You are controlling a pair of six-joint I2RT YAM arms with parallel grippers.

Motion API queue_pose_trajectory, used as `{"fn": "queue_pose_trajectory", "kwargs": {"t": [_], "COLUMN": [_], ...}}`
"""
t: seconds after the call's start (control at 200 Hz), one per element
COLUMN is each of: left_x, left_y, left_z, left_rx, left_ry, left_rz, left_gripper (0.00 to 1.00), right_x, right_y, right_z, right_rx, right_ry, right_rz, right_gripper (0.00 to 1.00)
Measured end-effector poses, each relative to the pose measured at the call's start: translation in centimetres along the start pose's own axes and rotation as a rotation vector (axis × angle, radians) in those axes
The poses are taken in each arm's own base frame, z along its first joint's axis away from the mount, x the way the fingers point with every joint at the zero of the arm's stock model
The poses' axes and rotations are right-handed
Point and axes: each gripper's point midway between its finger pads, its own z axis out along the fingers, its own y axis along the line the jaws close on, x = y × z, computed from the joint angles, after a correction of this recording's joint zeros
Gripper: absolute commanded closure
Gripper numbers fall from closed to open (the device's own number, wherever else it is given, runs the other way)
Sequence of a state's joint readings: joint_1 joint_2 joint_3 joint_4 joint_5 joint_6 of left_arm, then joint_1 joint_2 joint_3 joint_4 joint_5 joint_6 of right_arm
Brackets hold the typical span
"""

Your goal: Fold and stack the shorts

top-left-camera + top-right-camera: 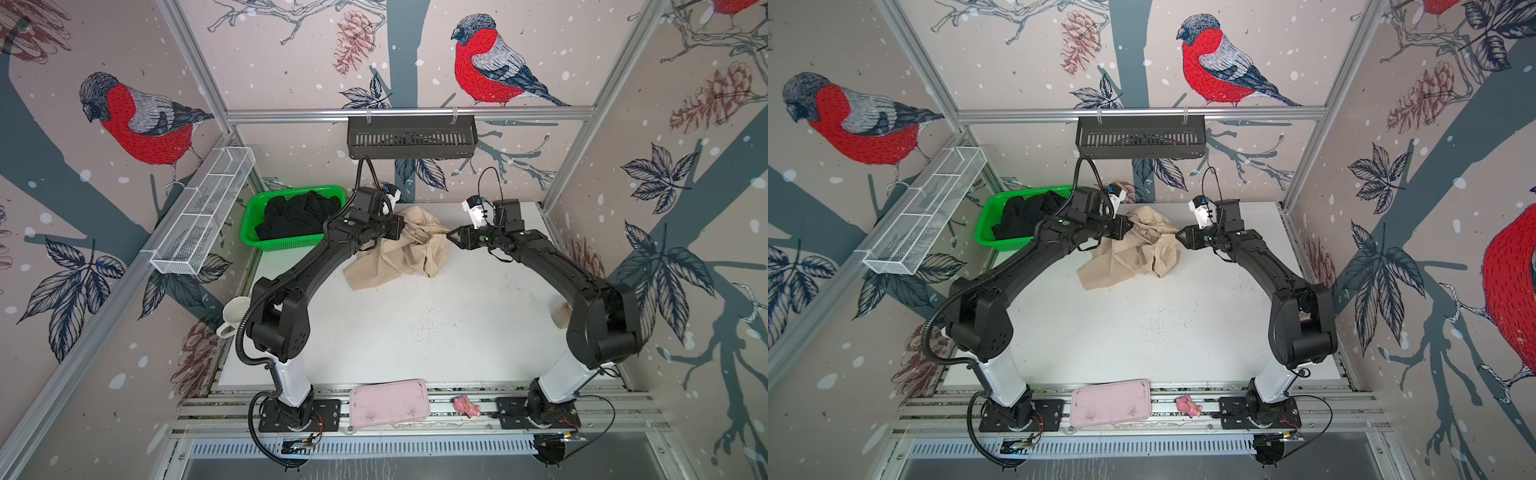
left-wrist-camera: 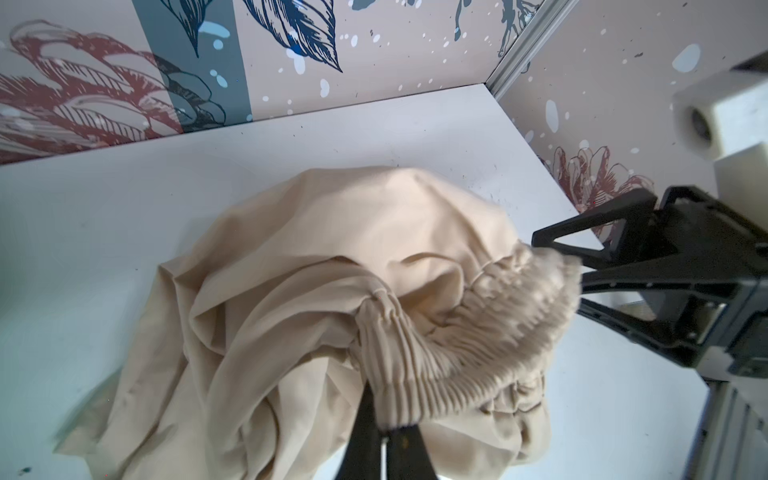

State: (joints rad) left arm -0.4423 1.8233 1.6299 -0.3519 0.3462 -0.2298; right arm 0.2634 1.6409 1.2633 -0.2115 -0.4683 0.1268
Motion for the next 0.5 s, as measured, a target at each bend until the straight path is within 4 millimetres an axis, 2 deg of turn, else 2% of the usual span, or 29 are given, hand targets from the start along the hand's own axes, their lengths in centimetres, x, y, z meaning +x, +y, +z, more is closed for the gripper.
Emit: {"fn": "queue_pose_trajectory", "kwargs": {"t": [0.04, 0.11, 0.21, 0.275, 0.36, 0.5], "left_x": [0.0, 0.1, 0.5, 0.6, 0.7, 0.6], "left_y": [-0.1, 0.2, 0.5, 0.5, 0.5, 0.8], "left_z": [0.2, 0.7, 1.1, 1.1, 1.1, 0.9], "left_rx": [0.007, 0.010, 0.005, 0.004, 0.002, -0.017], "left_ry": [0.013, 0.044, 0.077, 0.083, 0.090, 0.087], "left_rz": [-0.023, -0.067, -0.113, -0.122, -0.144, -0.150], "left_gripper": [1.00, 1.00, 1.00, 1.00, 1.00, 1.00], "right_x": [0.8, 2.6, 5.3, 6.3, 6.7, 6.7], "right_y": [0.4, 2.3, 5.4, 6.6, 8.6, 13.6], "right_z": [-0.3, -0.9, -1.3, -1.4, -1.1, -0.6], "right_rx": [0.046, 0.093, 0.085, 0.082, 0.085, 0.046], "right_ry": [0.005, 0.010, 0.015, 0.001, -0.030, -0.074], "right_rz": [0.013, 0.009, 0.031, 0.059, 0.075, 0.051], "right_gripper": [0.37, 0.34, 0.33, 0.33, 0.32, 0.32]}}
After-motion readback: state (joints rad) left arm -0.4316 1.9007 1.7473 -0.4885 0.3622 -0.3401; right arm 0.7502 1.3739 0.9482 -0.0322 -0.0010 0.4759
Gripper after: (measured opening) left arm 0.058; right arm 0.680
